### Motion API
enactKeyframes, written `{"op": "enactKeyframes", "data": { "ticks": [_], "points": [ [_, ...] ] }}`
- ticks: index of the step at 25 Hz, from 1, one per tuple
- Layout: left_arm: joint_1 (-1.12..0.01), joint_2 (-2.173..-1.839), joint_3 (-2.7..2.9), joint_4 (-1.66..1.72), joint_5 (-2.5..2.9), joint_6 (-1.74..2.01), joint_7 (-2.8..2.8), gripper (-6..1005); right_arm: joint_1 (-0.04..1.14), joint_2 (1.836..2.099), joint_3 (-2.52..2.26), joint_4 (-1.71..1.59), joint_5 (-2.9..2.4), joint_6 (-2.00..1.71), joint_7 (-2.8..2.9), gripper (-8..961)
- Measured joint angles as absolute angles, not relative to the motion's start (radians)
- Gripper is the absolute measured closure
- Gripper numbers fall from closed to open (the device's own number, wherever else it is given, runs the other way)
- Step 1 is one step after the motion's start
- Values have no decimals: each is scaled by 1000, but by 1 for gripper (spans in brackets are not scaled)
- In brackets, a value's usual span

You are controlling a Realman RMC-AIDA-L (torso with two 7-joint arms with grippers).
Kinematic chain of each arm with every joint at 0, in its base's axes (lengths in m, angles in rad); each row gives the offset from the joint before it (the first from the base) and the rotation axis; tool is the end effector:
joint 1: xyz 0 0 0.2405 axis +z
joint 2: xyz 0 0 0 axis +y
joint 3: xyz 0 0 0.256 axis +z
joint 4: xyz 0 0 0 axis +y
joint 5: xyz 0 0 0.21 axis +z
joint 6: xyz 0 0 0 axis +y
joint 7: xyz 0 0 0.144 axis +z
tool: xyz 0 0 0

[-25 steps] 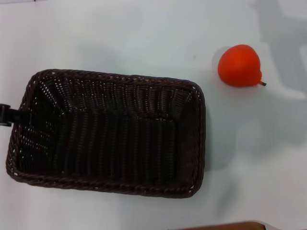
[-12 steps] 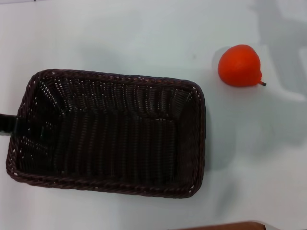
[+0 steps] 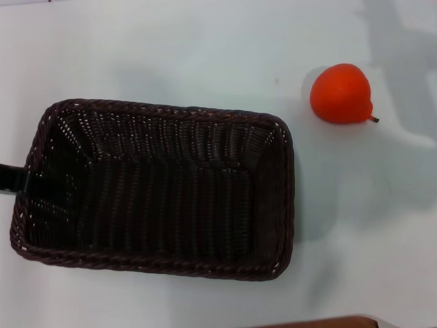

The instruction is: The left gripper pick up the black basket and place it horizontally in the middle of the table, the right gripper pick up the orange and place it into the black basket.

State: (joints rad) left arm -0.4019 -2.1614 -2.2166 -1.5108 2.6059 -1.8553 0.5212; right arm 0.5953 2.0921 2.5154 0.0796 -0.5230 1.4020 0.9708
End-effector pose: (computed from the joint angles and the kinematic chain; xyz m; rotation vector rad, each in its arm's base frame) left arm -0.2480 0.2923 0.0605 -2.3154 -1.6101 0.2258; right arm 0.2958 0.3697 0.0648 -0.7809 -1.0945 -1.1435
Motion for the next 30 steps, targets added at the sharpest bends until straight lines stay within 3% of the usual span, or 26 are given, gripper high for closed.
{"op": "enactKeyframes", "data": {
  "ticks": [12,30],
  "points": [
    [-392,-2165,-2222,-1511,2592,-1850,522,837,593,2092,2517,72,-523,1398,971,165],
    [-361,-2164,-2380,-1518,2313,-1844,484,838,593,2088,2530,82,-523,1394,964,165]
  ]
}}
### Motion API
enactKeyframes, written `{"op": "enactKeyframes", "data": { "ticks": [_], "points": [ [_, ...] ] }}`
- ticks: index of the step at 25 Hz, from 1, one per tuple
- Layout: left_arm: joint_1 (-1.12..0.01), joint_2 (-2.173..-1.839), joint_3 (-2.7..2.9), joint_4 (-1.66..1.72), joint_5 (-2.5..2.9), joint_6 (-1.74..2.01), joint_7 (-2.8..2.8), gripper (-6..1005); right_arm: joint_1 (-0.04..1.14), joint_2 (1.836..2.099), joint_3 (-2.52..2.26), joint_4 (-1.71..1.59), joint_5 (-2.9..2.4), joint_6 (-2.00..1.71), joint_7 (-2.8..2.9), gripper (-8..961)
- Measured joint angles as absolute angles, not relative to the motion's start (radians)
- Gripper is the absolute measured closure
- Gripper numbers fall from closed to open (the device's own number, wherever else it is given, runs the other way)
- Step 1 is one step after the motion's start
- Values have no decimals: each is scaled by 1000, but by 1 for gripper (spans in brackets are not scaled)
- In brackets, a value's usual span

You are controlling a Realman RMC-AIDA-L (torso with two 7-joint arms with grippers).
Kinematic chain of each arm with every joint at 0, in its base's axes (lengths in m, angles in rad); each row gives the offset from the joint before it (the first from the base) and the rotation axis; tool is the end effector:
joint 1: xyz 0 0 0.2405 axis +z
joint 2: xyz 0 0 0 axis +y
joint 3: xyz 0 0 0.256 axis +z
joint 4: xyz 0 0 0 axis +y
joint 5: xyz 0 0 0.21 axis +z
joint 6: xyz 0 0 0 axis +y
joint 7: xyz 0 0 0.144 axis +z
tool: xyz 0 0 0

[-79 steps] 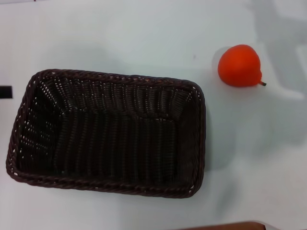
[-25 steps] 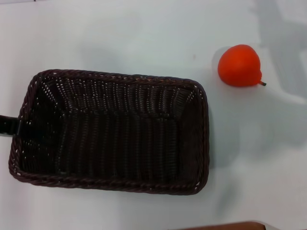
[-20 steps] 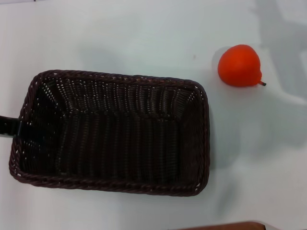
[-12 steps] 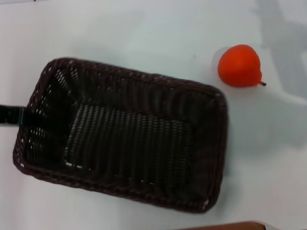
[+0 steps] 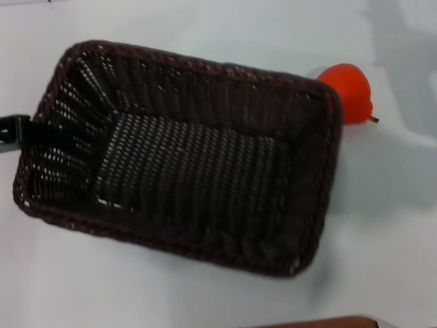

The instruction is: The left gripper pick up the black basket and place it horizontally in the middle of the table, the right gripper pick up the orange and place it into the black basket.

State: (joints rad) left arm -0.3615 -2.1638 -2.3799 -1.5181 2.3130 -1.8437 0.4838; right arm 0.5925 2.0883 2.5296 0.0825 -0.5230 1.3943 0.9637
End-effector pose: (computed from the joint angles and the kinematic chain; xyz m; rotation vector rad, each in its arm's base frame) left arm -0.2374 0.2913 0.0812 -2.2886 -1.6974 -0.2715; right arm 0.2994 0.3696 0.0684 -0.7806 -1.0849 -1.1648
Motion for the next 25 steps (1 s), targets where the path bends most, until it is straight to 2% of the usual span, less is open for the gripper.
{"op": "enactKeyframes", "data": {
  "ticks": [12,25],
  "points": [
    [-319,-2171,-2351,-1391,2294,-1584,388,838,595,2089,2531,83,-523,1369,962,164],
    [-304,-2171,-2347,-1323,2282,-1520,391,837,596,2090,2531,81,-523,1368,962,165]
  ]
}}
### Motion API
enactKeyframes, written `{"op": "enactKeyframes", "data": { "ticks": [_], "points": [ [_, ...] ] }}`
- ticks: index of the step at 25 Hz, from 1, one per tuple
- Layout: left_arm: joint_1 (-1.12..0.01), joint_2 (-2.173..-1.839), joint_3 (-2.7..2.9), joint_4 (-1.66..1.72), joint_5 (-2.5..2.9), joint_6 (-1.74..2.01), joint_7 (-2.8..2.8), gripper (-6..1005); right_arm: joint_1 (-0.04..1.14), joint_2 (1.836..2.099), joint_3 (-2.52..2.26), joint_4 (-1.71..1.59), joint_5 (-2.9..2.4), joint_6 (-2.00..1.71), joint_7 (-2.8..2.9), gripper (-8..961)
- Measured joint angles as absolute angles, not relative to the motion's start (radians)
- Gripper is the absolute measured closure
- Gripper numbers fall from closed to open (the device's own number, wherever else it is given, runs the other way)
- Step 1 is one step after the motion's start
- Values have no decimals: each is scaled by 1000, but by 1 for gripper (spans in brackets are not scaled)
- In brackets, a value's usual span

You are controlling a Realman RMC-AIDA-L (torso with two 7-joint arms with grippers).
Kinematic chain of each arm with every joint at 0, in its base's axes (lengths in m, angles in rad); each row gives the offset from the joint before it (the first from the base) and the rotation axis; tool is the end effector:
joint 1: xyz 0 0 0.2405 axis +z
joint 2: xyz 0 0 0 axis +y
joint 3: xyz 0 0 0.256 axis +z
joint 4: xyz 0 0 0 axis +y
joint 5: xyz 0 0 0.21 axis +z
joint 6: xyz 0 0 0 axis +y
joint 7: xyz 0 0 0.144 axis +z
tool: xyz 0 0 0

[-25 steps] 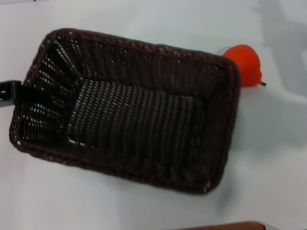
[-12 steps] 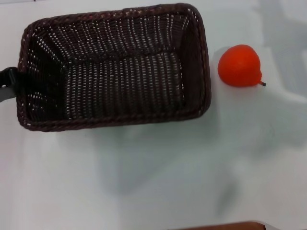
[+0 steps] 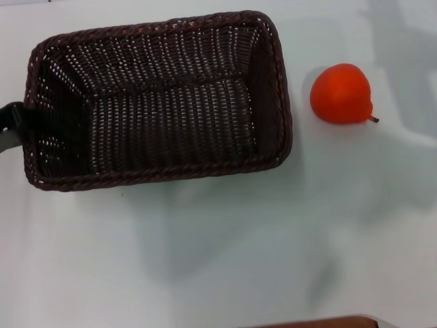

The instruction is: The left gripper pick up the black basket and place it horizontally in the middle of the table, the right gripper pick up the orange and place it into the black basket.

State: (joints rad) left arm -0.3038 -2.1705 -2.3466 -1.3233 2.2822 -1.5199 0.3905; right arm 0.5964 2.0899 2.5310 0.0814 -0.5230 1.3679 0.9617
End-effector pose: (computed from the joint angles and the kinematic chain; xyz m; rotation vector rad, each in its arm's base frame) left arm -0.2813 0.3086 0.0589 -1.9406 -1.8980 -0.4497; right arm 0.3009 0.3719 0.0656 -0.8066 -1.0864 -1.1719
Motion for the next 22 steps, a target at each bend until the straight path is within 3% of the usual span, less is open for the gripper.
{"op": "enactKeyframes", "data": {
  "ticks": [11,16,22],
  "points": [
    [-297,-2165,-2336,-1271,2254,-1522,418,733,598,2091,2524,72,-526,1368,966,164],
    [-288,-2164,-2349,-1264,2254,-1527,438,499,598,2092,2523,70,-529,1368,969,164],
    [-284,-2159,-2438,-1275,2231,-1558,537,474,599,2092,2495,78,-529,1374,971,164]
  ]
}}
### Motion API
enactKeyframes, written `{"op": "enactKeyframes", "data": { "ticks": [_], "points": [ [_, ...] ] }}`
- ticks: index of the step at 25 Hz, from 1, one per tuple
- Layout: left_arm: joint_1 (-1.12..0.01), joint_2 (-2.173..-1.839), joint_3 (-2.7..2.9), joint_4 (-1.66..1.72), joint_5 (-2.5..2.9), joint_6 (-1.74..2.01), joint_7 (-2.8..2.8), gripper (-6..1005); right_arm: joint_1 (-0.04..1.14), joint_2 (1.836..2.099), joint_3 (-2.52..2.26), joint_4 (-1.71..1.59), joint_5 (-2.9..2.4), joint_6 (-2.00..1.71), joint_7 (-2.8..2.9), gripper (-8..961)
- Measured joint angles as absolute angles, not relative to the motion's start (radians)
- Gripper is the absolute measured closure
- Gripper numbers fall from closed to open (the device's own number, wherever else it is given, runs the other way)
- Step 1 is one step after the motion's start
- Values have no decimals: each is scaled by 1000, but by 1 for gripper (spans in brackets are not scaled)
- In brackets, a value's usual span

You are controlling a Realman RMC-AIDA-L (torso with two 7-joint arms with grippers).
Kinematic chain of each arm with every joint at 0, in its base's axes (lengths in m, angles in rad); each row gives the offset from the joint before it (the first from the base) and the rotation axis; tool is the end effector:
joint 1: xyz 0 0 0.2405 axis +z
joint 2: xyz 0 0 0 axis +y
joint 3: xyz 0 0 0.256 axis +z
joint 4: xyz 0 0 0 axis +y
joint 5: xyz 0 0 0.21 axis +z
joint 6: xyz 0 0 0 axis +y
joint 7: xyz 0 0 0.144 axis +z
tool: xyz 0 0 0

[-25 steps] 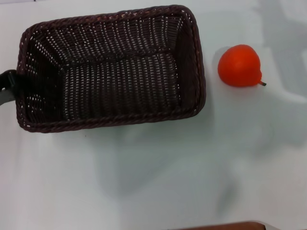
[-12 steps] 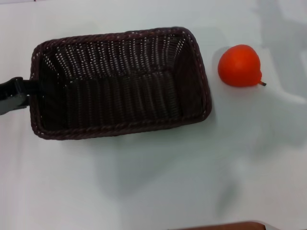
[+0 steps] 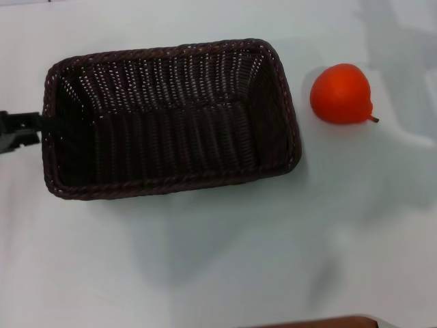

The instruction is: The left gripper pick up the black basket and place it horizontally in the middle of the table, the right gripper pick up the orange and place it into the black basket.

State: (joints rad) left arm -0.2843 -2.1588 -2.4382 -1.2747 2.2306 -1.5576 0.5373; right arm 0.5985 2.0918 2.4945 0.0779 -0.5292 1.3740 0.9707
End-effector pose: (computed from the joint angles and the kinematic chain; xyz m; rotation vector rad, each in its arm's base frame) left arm -0.2975 0.2965 0.0684 -1.9826 -1.8398 -0.5162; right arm 0.2954 0.3725 0.0593 -0.8087 -1.1247 -1.1377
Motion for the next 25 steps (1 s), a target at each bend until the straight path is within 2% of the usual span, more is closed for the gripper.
{"op": "enactKeyframes", "data": {
  "ticks": [5,9,12,15,20,22,25],
  "points": [
    [-296,-2134,-2565,-1267,2130,-1694,596,446,600,2089,2486,83,-529,1379,987,165],
    [-294,-2127,-2653,-1267,2052,-1725,651,424,594,2086,2448,114,-530,1378,993,165],
    [-289,-2127,-2713,-1246,1963,-1729,742,408,582,2067,2337,180,-544,1372,1003,165],
    [-289,-2140,-2791,-1188,1831,-1723,920,391,567,2019,2215,260,-629,1368,1047,165],
    [-283,-2159,-2865,-974,1572,-1737,1304,364,555,1894,2095,452,-972,1276,1279,165],
    [-281,-2158,-2866,-891,1503,-1746,1437,353,549,1862,2088,552,-1167,1225,1420,164],
    [-280,-2160,-2861,-796,1441,-1761,1589,308,535,1830,2100,709,-1468,1206,1642,164]
  ]
}}
